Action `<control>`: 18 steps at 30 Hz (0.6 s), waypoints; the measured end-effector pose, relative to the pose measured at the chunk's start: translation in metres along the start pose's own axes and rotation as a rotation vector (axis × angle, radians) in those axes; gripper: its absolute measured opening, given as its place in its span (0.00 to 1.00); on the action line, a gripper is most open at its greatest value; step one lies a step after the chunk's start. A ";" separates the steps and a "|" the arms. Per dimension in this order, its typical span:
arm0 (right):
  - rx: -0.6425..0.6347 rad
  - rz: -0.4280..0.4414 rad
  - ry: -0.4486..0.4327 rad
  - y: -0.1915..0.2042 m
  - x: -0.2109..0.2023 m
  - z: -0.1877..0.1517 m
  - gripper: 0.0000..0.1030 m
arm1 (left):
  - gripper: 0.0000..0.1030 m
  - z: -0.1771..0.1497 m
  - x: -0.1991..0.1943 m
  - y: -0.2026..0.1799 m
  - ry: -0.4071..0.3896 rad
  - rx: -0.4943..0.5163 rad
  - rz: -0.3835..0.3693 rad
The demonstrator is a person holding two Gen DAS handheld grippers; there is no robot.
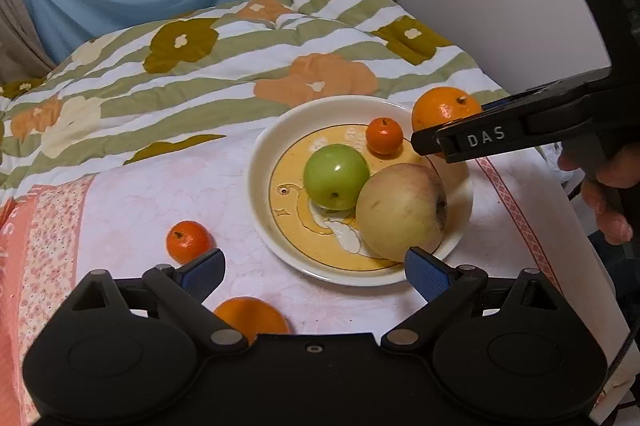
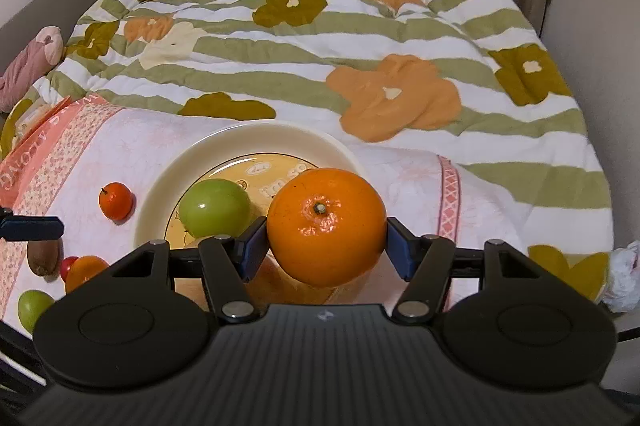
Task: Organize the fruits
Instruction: 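Carry the apple and orange to the duck bowl and release them inside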
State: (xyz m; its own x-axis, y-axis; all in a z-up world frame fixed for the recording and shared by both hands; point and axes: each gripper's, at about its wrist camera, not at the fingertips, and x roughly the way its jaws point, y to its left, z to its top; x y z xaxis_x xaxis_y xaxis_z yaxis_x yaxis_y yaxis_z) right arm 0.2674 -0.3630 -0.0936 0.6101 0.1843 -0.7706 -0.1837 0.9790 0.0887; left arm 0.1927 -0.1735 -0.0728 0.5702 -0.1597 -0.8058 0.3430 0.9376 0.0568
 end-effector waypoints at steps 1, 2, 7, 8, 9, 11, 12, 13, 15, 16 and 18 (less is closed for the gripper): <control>0.007 0.004 0.005 -0.001 0.003 0.000 0.75 | 0.96 0.000 0.000 0.001 0.000 -0.001 0.004; 0.015 0.005 0.012 -0.002 0.006 0.001 0.75 | 0.96 -0.001 0.000 0.001 0.001 -0.002 0.009; 0.035 0.017 0.043 -0.004 0.021 -0.002 0.75 | 0.96 -0.006 0.000 0.003 0.011 -0.014 0.021; 0.025 0.015 0.036 -0.004 0.021 -0.003 0.75 | 0.96 -0.007 -0.001 0.004 0.013 -0.017 0.023; 0.015 0.015 0.036 -0.003 0.021 -0.003 0.75 | 0.96 -0.008 -0.001 0.005 0.014 -0.020 0.024; 0.015 0.015 0.027 -0.002 0.021 -0.004 0.74 | 0.96 -0.010 0.000 0.006 0.020 -0.028 0.023; 0.016 0.023 0.013 -0.002 0.019 -0.004 0.74 | 0.96 -0.010 0.000 0.006 0.022 -0.030 0.023; 0.014 0.027 -0.004 -0.002 0.017 -0.004 0.76 | 0.96 -0.010 0.000 0.007 0.023 -0.031 0.023; 0.002 0.014 -0.023 0.000 0.013 -0.003 0.89 | 0.96 -0.010 0.000 0.007 0.022 -0.033 0.025; -0.003 0.005 -0.023 0.001 0.013 -0.002 1.00 | 0.96 -0.010 0.000 0.006 0.022 -0.033 0.025; 0.004 -0.003 -0.033 0.000 0.010 -0.003 1.00 | 0.96 -0.010 -0.001 0.006 0.020 -0.034 0.025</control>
State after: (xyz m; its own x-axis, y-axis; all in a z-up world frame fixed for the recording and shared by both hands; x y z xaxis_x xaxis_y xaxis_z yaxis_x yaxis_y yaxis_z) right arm 0.2708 -0.3612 -0.1028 0.6357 0.1842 -0.7496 -0.1786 0.9799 0.0893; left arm 0.1863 -0.1648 -0.0774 0.5631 -0.1304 -0.8161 0.3035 0.9511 0.0574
